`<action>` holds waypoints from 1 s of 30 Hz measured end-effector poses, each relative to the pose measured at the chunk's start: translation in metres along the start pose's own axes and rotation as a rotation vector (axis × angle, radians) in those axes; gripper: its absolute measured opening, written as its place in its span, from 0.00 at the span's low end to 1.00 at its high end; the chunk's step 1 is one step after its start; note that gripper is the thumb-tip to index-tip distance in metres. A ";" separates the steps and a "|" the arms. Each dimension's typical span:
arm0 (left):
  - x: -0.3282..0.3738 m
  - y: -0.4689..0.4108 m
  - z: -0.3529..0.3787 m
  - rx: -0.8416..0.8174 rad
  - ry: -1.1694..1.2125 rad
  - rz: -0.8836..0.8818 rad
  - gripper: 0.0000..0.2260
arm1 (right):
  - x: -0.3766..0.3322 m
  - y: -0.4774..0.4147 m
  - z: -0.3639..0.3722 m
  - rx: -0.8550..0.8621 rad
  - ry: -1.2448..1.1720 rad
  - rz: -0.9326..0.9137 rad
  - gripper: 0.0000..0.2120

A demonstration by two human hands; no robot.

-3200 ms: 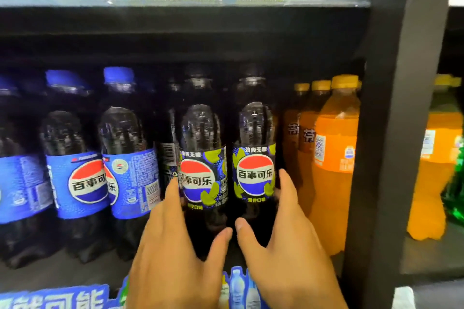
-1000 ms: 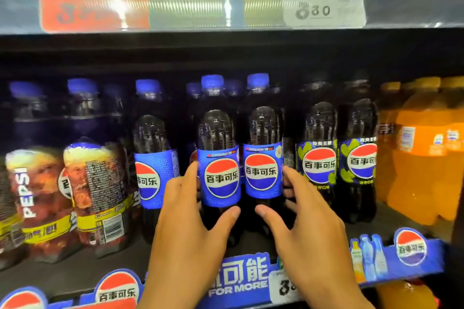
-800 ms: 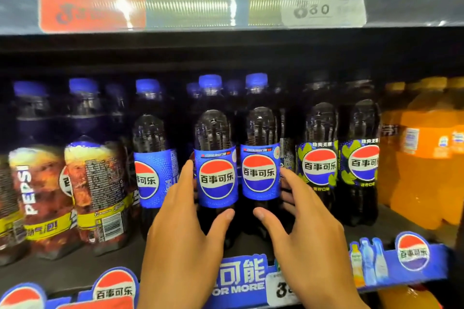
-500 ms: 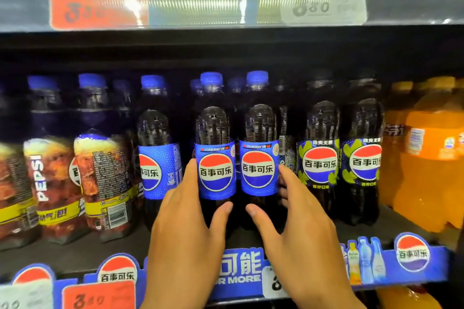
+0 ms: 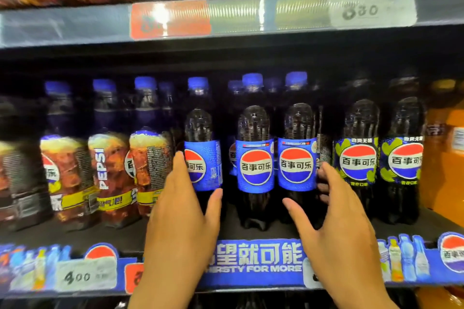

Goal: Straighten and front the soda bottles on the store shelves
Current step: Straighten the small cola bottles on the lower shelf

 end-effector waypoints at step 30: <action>-0.009 0.004 0.008 -0.075 0.240 0.025 0.27 | 0.000 -0.005 0.000 -0.023 -0.002 -0.002 0.34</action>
Point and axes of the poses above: each hand's wrist, its own y-axis away from the middle knuckle, its own z-axis out of the palm, x = y × z, the point moved 10 cm from there along -y, towards the middle knuckle, and after that the axes turned 9 degrees about -z, right-handed, at the moved point
